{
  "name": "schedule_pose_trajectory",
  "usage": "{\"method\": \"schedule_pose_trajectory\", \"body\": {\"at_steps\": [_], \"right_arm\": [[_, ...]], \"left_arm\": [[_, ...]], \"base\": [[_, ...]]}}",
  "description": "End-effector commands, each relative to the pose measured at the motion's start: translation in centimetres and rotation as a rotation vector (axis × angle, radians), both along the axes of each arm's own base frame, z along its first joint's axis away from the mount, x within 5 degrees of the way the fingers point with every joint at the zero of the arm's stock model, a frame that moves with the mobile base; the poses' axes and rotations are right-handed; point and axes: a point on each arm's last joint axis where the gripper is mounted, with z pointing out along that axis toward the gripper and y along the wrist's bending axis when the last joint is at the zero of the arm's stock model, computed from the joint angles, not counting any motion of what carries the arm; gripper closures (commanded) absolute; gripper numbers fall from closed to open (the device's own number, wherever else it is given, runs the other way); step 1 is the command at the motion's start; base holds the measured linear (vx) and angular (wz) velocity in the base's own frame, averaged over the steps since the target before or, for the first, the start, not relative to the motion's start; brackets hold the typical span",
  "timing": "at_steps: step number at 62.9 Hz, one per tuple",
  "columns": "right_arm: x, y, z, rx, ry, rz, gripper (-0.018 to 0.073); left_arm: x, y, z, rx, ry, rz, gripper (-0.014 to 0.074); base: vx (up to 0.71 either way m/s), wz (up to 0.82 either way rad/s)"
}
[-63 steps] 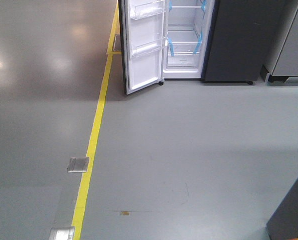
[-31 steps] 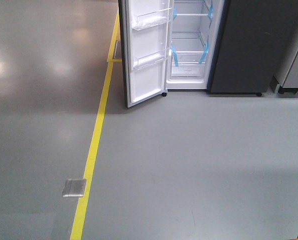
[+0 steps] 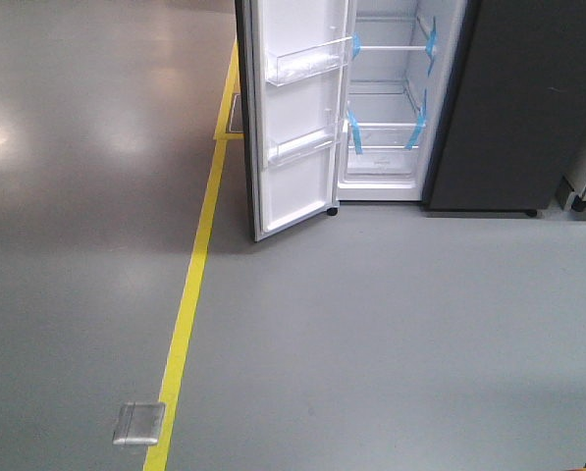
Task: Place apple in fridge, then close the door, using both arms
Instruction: 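Drive the base up to the open refrigerator door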
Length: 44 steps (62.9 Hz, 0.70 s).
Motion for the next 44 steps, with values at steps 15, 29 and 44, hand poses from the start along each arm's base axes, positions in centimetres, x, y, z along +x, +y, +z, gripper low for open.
{"method": "schedule_pose_trajectory", "body": {"at_steps": [15,29,44], "right_arm": [[0.3,0.18,1.37,0.061,-0.065,-0.013,0.0186],[0.3,0.18,1.37,0.061,-0.065,-0.013,0.0186],[0.3,0.18,1.37,0.061,-0.065,-0.013,0.0186]], "left_arm": [[-0.08,0.01,0.05,-0.012,-0.069,0.001,0.0603],[-0.08,0.01,0.05,-0.012,-0.069,0.001,0.0603],[-0.08,0.01,0.05,-0.012,-0.069,0.001,0.0603]], "base": [[0.34,-0.01],[0.32,-0.01],[0.3,-0.01]]}}
